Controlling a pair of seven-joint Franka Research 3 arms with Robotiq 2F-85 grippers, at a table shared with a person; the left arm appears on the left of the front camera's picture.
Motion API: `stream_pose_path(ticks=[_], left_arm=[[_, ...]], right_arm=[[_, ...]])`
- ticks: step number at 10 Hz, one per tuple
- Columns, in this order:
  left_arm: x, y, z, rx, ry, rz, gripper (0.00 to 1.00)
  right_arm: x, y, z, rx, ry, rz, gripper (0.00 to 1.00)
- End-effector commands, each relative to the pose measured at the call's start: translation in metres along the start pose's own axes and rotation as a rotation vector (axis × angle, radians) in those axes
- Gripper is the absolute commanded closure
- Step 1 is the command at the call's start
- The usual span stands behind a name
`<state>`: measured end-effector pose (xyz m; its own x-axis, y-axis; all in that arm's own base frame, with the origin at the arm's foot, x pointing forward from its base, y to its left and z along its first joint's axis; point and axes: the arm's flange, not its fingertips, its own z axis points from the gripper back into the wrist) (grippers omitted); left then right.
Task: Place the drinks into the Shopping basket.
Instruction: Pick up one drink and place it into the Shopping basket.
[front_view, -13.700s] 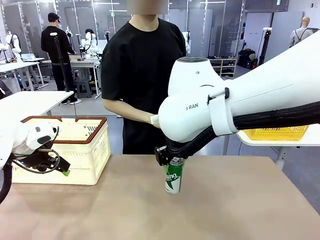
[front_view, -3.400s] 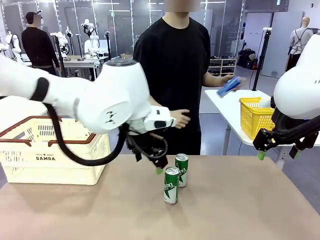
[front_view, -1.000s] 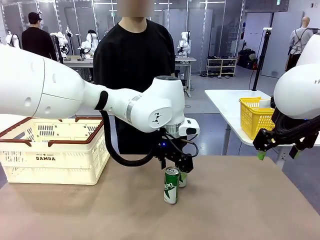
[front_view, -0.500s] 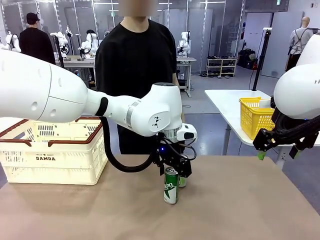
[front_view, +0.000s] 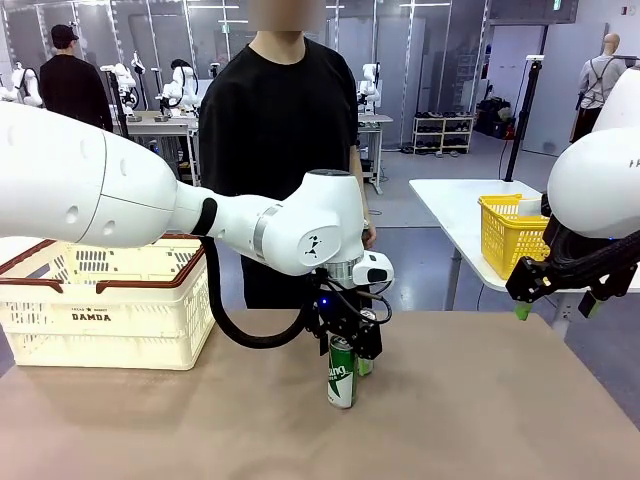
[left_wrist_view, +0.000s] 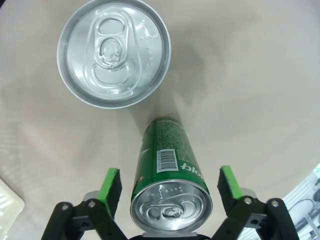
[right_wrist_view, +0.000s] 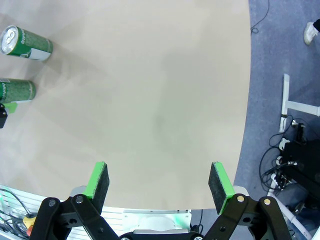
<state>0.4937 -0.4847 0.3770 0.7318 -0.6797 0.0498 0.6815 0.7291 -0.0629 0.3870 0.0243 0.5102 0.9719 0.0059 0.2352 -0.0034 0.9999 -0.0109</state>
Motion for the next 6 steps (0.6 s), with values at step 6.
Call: stream_pose_path(ticks=[6], left_arm=[[0.0029, 0.0026, -0.0007, -0.030, 0.025, -0.032, 0.49]], right_arm=[[0.0003, -0.0019, 0.0006, -0.004, -0.001, 0.002, 0.00]])
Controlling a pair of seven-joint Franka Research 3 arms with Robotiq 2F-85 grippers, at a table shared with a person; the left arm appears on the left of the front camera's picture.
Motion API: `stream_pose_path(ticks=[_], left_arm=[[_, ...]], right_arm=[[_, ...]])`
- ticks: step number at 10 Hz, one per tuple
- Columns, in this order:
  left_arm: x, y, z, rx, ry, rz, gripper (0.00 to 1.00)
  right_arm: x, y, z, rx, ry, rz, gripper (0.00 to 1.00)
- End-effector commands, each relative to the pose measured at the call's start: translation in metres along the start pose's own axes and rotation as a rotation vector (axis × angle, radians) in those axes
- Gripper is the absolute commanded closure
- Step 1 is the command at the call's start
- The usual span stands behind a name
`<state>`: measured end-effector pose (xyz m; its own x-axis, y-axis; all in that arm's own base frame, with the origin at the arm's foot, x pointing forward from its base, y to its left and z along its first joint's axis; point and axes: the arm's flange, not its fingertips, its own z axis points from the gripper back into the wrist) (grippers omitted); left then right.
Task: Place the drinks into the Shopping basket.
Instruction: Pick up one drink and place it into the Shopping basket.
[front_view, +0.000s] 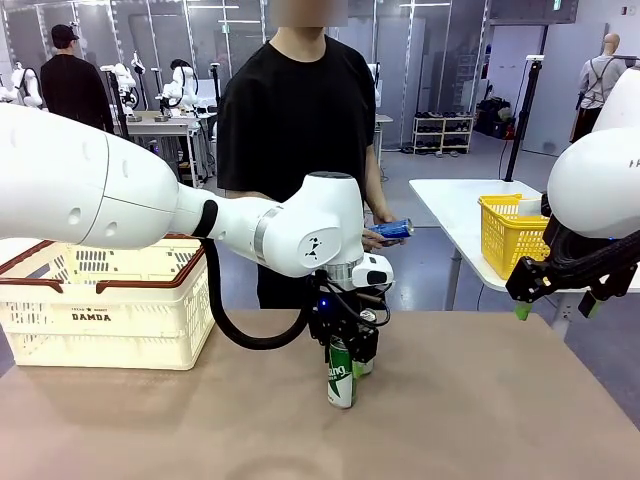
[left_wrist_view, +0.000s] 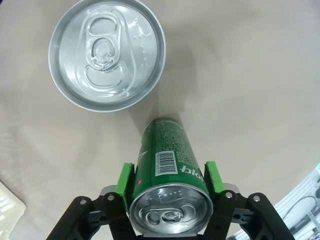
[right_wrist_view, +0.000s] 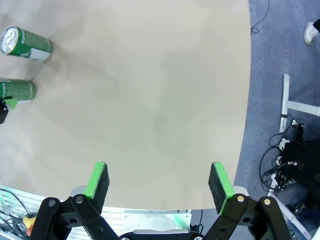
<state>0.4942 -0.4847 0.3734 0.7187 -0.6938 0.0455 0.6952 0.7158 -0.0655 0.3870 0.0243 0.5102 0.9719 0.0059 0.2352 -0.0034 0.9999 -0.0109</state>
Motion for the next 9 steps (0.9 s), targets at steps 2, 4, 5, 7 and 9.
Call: stream_pose_path(ticks=[2, 4, 5, 7, 9], left_arm=[[0.002, 0.003, 0.003, -0.027, 0.020, -0.020, 0.68], [0.002, 0.003, 0.003, -0.024, 0.020, -0.021, 0.87], [0.001, 0.003, 0.004, -0.022, 0.020, -0.018, 0.69], [-0.002, 0.003, 0.011, -0.009, 0.028, 0.000, 0.88], [-0.010, 0.002, 0.042, -0.005, 0.020, 0.002, 0.88]], right_arm=[[0.000, -0.002, 0.001, -0.004, -0.001, 0.002, 0.00], [0.000, -0.002, 0.001, -0.004, -0.001, 0.002, 0.00], [0.000, -0.002, 0.001, -0.004, -0.001, 0.002, 0.00], [0.000, -0.002, 0.001, -0.004, -0.001, 0.002, 0.00], [0.000, -0.002, 0.001, -0.004, -0.001, 0.002, 0.00]])
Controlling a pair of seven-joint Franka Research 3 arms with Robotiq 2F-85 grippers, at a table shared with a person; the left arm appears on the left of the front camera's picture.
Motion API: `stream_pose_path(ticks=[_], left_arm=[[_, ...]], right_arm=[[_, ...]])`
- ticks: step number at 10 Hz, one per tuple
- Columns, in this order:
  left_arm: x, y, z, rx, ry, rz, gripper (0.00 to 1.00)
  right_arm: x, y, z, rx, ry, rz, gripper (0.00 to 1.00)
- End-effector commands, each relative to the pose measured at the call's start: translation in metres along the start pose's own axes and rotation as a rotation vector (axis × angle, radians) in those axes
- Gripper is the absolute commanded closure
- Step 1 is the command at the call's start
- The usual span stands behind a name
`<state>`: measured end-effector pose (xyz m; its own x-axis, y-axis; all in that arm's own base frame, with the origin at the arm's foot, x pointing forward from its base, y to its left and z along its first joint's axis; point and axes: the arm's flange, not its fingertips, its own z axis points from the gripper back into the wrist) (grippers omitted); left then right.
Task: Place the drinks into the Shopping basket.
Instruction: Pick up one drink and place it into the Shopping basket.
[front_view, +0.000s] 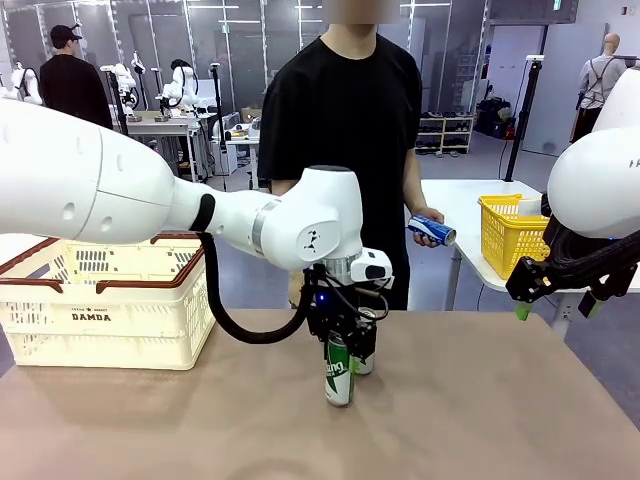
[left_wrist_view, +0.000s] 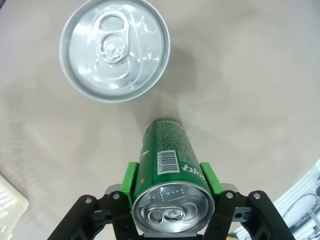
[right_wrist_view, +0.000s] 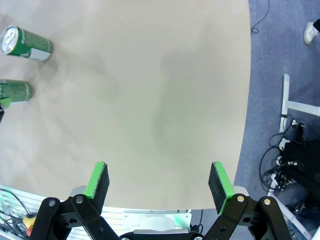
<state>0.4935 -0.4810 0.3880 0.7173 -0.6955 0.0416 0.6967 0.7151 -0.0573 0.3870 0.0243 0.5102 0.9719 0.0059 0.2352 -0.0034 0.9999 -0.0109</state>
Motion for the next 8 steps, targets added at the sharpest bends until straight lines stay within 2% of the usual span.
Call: stream_pose_path(ticks=[1, 2, 5, 8], left_arm=[[-0.009, 0.001, 0.046, -0.012, 0.005, 0.017, 0.88], [-0.008, 0.002, 0.066, -0.028, 0.001, 0.024, 0.88], [-0.013, -0.008, 0.145, 0.011, -0.096, 0.008, 0.88], [-0.012, -0.018, 0.213, -0.018, -0.122, -0.002, 0.88]], right_arm=[[0.000, -0.002, 0.001, -0.004, -0.001, 0.002, 0.00], [0.000, -0.002, 0.001, -0.004, -0.001, 0.002, 0.00], [0.000, -0.002, 0.001, -0.004, -0.001, 0.002, 0.00], [0.000, -0.002, 0.001, -0.004, -0.001, 0.002, 0.00]])
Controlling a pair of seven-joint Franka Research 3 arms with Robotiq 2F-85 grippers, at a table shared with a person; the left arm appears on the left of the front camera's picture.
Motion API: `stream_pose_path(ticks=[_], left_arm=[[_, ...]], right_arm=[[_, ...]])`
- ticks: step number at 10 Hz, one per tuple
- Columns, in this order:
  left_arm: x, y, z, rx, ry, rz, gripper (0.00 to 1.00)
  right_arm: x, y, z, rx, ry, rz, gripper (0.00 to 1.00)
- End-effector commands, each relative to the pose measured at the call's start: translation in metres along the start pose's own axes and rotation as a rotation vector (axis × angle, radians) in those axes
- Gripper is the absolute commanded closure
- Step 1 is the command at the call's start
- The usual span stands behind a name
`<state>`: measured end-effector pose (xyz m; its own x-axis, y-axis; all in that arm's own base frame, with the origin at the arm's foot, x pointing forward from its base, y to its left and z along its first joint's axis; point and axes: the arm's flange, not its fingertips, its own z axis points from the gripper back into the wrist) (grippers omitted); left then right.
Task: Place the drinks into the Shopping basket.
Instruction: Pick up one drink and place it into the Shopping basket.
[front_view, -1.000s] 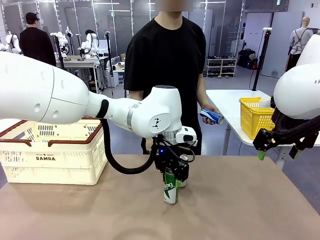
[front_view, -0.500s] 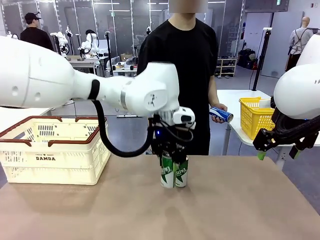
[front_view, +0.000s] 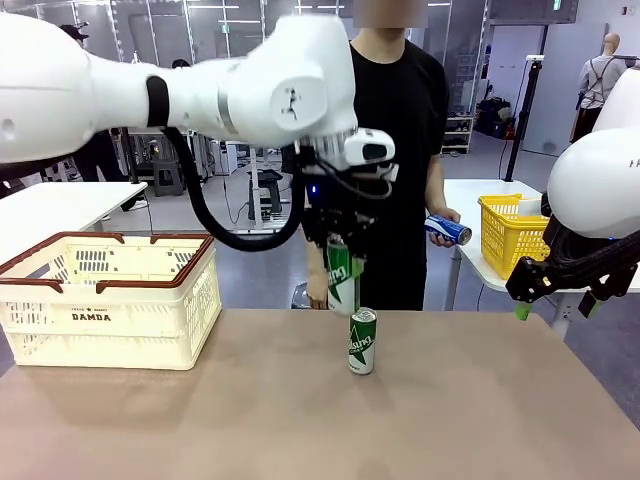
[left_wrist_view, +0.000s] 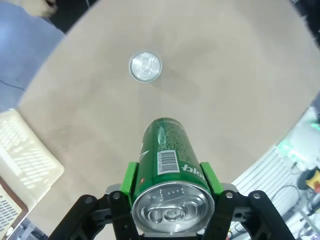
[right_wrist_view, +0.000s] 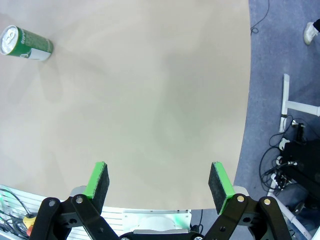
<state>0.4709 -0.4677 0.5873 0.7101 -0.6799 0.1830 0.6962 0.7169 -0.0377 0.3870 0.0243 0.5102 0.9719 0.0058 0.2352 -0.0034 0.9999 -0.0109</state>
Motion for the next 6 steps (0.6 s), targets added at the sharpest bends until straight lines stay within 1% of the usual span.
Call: stream_pose_path(ticks=[1, 2, 3, 4, 5, 6], left_arm=[[0.010, -0.003, 0.034, -0.023, -0.006, 0.013, 0.88], [0.011, -0.005, 0.045, -0.024, -0.009, 0.007, 0.88], [0.011, -0.007, 0.047, -0.013, -0.006, 0.002, 0.88], [0.010, -0.005, 0.046, 0.010, -0.024, 0.014, 0.88], [0.001, -0.003, 0.041, -0.004, -0.026, -0.002, 0.88], [0.001, -0.003, 0.041, -0.004, -0.026, -0.002, 0.88]], right_arm=[[0.000, -0.002, 0.001, -0.004, -0.001, 0.002, 0.00], [0.000, -0.002, 0.001, -0.004, -0.001, 0.002, 0.00], [0.000, -0.002, 0.001, -0.004, -0.001, 0.002, 0.00], [0.000, -0.002, 0.001, -0.004, -0.001, 0.002, 0.00], [0.000, -0.002, 0.001, -0.004, -0.001, 0.002, 0.00], [0.000, -0.002, 0.001, -0.004, -0.001, 0.002, 0.00]])
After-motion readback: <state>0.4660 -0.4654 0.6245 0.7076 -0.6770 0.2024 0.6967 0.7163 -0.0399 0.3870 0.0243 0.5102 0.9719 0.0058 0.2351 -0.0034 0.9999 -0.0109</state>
